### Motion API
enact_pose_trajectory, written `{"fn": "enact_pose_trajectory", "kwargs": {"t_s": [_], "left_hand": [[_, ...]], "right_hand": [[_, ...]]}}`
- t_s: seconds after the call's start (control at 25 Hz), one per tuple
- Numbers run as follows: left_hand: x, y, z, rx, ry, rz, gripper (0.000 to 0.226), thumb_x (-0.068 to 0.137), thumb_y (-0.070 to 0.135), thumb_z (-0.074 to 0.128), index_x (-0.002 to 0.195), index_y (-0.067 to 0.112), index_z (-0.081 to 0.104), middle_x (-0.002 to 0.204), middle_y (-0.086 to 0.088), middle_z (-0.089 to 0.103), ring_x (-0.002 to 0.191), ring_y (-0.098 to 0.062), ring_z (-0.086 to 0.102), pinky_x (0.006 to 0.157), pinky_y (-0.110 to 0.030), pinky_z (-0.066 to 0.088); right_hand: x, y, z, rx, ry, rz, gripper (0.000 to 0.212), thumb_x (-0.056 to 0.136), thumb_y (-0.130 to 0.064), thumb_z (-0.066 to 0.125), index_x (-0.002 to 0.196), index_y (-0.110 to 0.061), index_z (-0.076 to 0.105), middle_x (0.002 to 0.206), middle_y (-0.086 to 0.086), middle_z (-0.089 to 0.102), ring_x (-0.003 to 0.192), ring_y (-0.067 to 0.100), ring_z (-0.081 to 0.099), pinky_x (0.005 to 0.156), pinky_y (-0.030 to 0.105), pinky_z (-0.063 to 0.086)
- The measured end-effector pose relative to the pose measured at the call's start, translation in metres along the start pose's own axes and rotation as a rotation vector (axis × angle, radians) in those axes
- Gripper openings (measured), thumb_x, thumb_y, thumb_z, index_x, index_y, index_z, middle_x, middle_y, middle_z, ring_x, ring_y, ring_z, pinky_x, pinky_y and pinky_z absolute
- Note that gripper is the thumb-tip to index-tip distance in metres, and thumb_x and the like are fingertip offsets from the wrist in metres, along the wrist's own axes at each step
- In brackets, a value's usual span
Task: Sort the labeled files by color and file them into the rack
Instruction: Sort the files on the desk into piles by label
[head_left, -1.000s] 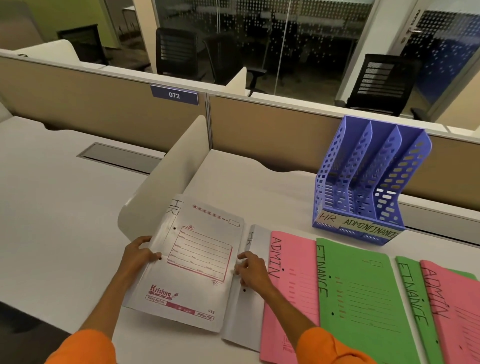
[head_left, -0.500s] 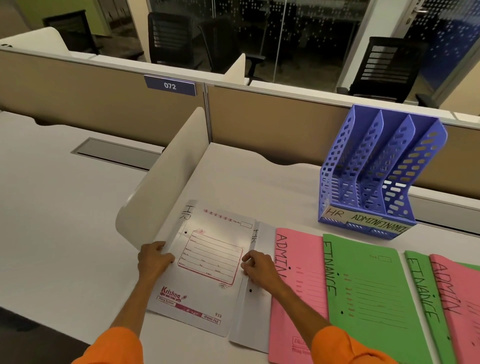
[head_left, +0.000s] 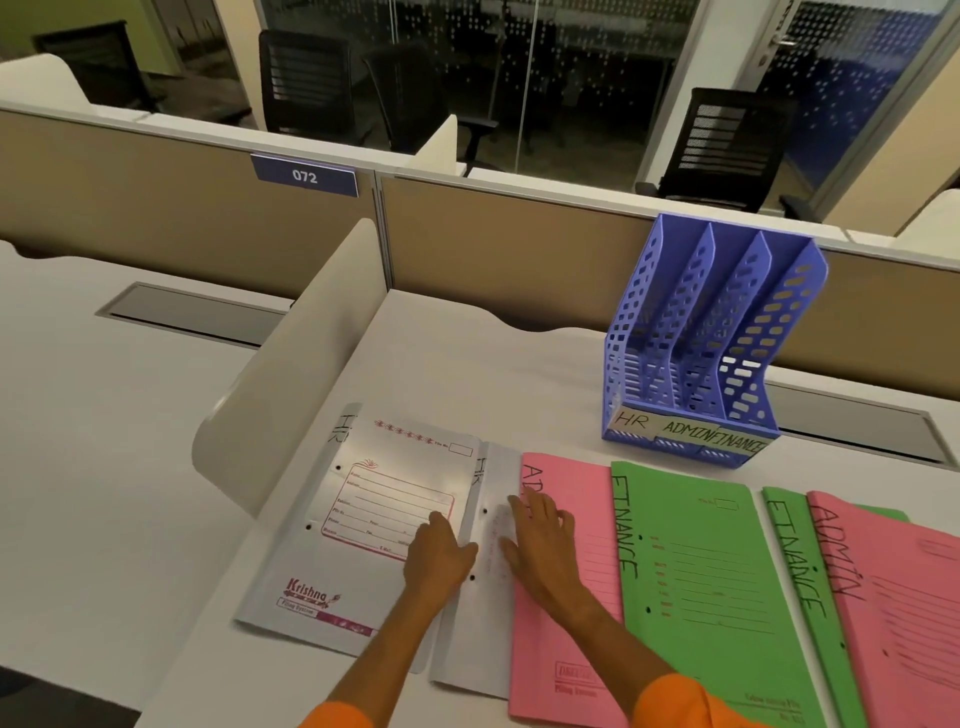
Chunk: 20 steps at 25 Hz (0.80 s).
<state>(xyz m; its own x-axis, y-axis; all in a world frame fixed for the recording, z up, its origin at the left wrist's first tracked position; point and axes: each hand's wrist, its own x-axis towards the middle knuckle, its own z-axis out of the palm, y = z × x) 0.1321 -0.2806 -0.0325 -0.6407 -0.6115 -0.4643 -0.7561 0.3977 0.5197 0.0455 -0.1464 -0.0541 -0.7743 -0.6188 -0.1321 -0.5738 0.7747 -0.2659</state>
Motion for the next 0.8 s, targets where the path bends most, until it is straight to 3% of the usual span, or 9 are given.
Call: {"fn": "enact_pose_trajectory", "kwargs": {"t_s": [0.12, 0.2, 0.32, 0.48, 0.64, 0.8], "left_hand": [[-0.002, 0.01, 0.014, 0.051, -0.042, -0.063, 0.065, 0.081, 0.042, 0.074, 0.127, 0.005, 0.047, 0.125, -0.013, 0.058, 0.114, -0.028, 0.06, 0.092, -0.035, 0.054], [-0.004, 0.016, 0.02, 0.088, -0.028, -0.086, 0.065, 0.079, 0.043, 0.076, 0.125, 0.007, 0.049, 0.125, -0.012, 0.058, 0.114, -0.027, 0.06, 0.093, -0.036, 0.054], [-0.009, 0.019, 0.027, 0.153, 0.025, -0.13, 0.071, 0.075, 0.051, 0.077, 0.126, 0.011, 0.049, 0.127, -0.009, 0.056, 0.118, -0.026, 0.057, 0.097, -0.037, 0.05], [-0.008, 0.016, 0.024, 0.051, 0.021, -0.09, 0.071, 0.071, 0.056, 0.078, 0.121, 0.011, 0.054, 0.122, -0.01, 0.056, 0.113, -0.024, 0.058, 0.092, -0.033, 0.053], [-0.016, 0.018, 0.025, -0.114, 0.023, 0.019, 0.06, 0.074, 0.044, 0.081, 0.112, 0.01, 0.049, 0.114, -0.011, 0.061, 0.102, -0.023, 0.064, 0.077, -0.028, 0.056], [-0.028, 0.025, 0.022, -0.201, 0.054, 0.081, 0.048, 0.08, 0.033, 0.08, 0.101, 0.017, 0.04, 0.112, -0.01, 0.066, 0.096, -0.023, 0.069, 0.069, -0.023, 0.055]], "right_hand": [[-0.016, 0.015, 0.008, 0.052, -0.058, 0.184, 0.073, 0.095, -0.048, 0.048, 0.154, -0.021, 0.014, 0.165, 0.008, 0.006, 0.151, 0.034, 0.004, 0.117, 0.062, 0.013], [-0.023, 0.02, 0.012, 0.111, -0.085, 0.248, 0.076, 0.095, -0.054, 0.045, 0.155, -0.022, 0.01, 0.165, 0.007, 0.001, 0.151, 0.036, -0.001, 0.116, 0.065, 0.012], [-0.029, 0.023, 0.014, 0.142, -0.103, 0.251, 0.075, 0.096, -0.059, 0.039, 0.154, -0.022, 0.012, 0.165, 0.007, 0.002, 0.151, 0.035, 0.001, 0.119, 0.063, 0.012], [-0.029, 0.026, 0.008, 0.192, -0.079, 0.255, 0.071, 0.095, -0.059, 0.04, 0.152, -0.022, 0.019, 0.165, 0.005, 0.01, 0.151, 0.03, 0.009, 0.118, 0.06, 0.018], [-0.027, 0.027, 0.002, 0.261, -0.038, 0.276, 0.065, 0.096, -0.057, 0.04, 0.149, -0.023, 0.026, 0.163, 0.002, 0.016, 0.15, 0.026, 0.015, 0.116, 0.061, 0.02], [-0.028, 0.034, 0.002, 0.24, -0.021, 0.301, 0.071, 0.095, -0.064, 0.028, 0.151, -0.021, 0.02, 0.165, 0.005, 0.008, 0.151, 0.031, 0.008, 0.116, 0.066, 0.013]]}}
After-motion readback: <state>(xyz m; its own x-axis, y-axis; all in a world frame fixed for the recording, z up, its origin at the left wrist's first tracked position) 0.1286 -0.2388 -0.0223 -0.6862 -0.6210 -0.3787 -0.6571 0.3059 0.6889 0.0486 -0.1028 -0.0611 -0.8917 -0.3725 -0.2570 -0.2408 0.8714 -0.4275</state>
